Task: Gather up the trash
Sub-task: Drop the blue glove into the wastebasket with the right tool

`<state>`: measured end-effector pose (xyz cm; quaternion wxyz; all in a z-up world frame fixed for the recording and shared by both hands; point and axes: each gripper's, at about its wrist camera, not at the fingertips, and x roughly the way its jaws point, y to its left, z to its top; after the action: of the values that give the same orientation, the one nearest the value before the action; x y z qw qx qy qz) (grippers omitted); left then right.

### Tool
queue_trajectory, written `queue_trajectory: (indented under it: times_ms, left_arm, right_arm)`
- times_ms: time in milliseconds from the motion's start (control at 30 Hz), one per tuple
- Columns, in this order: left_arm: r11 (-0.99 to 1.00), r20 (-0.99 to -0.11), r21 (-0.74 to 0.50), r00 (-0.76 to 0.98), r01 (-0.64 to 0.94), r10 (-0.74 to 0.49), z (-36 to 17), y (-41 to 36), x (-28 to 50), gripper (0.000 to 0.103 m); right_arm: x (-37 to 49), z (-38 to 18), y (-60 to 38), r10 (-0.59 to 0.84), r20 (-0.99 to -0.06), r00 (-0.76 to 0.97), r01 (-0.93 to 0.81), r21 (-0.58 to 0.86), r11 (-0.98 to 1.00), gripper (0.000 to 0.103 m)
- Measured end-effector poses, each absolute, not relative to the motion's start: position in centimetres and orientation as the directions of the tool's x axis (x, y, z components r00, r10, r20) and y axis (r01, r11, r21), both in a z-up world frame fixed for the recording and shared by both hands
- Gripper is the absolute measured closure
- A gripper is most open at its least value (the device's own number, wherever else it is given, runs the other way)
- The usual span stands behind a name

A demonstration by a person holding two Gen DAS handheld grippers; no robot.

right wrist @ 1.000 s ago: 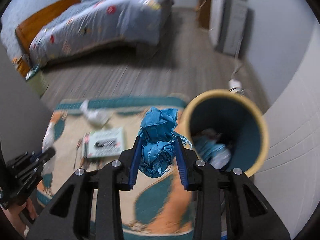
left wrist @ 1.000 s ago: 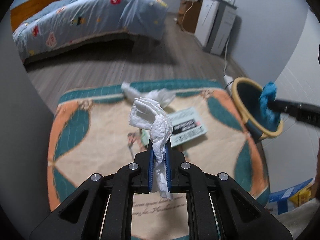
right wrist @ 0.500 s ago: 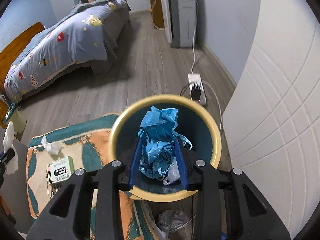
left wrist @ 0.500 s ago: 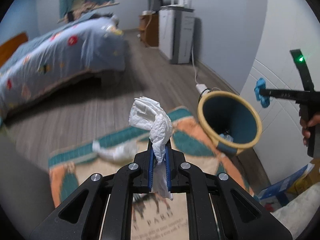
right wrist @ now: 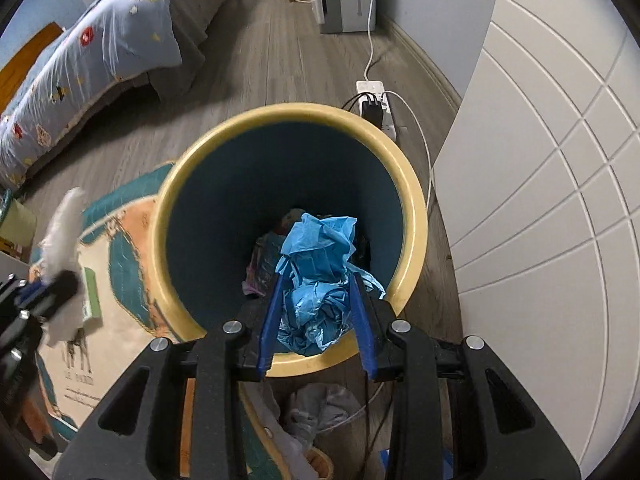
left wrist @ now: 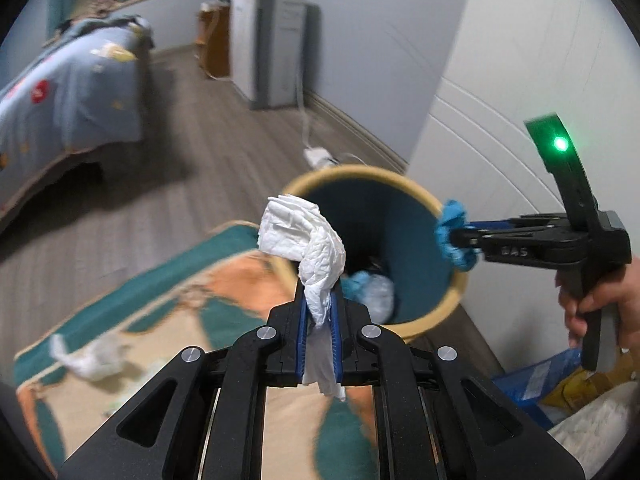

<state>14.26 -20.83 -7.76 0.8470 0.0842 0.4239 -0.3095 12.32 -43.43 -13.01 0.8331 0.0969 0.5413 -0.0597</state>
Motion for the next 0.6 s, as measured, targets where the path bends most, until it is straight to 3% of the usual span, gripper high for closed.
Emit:
queue_trajectory:
  times_ms: [133,200,233,267,333,467,533,600]
  left_arm:
    - [0.767,-0.796,-0.105,0.409,0.633,-0.446,-10.2,-24.5,14.4,0.092]
    - [0.761,-0.799,-0.084,0.413,0.644,-0.438,-11.0,-25.9,14.8,0.092]
    - [0.76,-0.796,-0.073,0.421,0.646,-0.435,-11.1,-26.2,15.0,0.087]
    - [0.76,-0.791,-0.057,0.435,0.648,-0.431,-11.1,-26.4,15.0,0.081]
    - [0.77,-0.775,-0.019,0.477,0.637,-0.414,-11.1,-26.2,15.0,0.037]
    - [0.778,-0.761,-0.014,0.498,0.628,-0.416,-10.6,-25.0,14.7,0.027]
    - [0.788,-0.748,-0.017,0.515,0.616,-0.418,-10.2,-24.2,14.6,0.015]
    - [0.795,-0.74,-0.025,0.523,0.606,-0.422,-9.9,-23.4,14.7,0.012]
  right_arm:
    - [13.6,-13.5,-43.2,-0.017,-0.91,0.414,0.185,0.066,0.981,0.068]
    - [14.0,-12.6,-43.3,-0.028,-0.888,0.458,0.187,0.065,0.98,0.045]
    - [14.0,-12.2,-43.3,-0.028,-0.877,0.479,0.192,0.073,0.979,0.033]
    - [13.9,-11.8,-43.4,-0.034,-0.868,0.496,0.202,0.077,0.976,0.032]
    - [13.8,-10.5,-43.7,-0.047,-0.833,0.551,0.226,0.095,0.969,0.031]
    - [14.0,-10.1,-44.1,-0.054,-0.817,0.574,0.257,0.117,0.959,0.018]
    - [13.9,-10.5,-44.0,-0.036,-0.822,0.568,0.276,0.148,0.95,0.015]
    - [13.9,-10.7,-43.7,-0.027,-0.826,0.563,0.281,0.161,0.946,0.01]
